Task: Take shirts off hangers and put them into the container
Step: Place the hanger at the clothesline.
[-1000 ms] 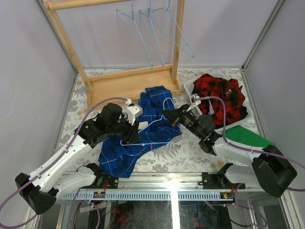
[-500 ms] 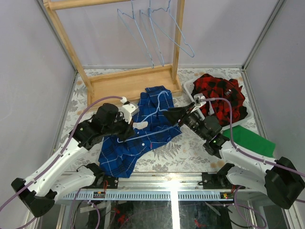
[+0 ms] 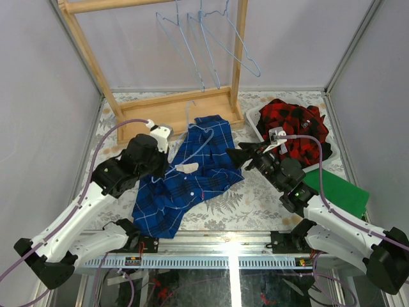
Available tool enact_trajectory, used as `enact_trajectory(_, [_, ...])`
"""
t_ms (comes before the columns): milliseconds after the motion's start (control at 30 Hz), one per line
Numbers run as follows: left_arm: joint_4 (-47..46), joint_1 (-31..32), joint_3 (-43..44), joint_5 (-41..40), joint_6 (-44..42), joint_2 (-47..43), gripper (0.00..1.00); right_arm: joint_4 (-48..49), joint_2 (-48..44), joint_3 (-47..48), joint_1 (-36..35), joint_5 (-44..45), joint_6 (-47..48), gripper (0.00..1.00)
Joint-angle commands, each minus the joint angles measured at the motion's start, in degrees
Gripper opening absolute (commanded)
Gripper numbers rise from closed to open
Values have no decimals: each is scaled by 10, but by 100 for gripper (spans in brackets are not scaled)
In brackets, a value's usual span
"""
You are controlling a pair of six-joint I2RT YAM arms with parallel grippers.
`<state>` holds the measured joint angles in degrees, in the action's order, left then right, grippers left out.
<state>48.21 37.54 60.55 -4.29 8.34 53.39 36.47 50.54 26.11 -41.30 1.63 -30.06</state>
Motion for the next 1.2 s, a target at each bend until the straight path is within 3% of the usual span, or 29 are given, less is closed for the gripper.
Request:
enact_trajectory(0, [-6, -13, 34, -129, 58, -13, 0, -10, -12, 16, -1, 34, 25, 78])
enact_trajectory(333, [-64, -49, 89, -317, 71, 1, 0, -28, -10, 23, -1, 44, 26, 79])
enact_trajectory(500, [-119, -99, 149, -319, 29, 44, 0, -47, -20, 27, 0, 50, 28, 81])
enact_trajectory(700, [-205, -160, 208, -263, -2, 96, 0, -73, -28, 34, -1, 60, 32, 85])
enact_trajectory(967, [-274, -170, 250, -250, -29, 141, 0, -83, -20, 44, -1, 58, 37, 86])
enact_trajectory(1167, [-266, -176, 305, -242, -34, 181, 0, -92, -10, 53, 0, 52, 37, 86])
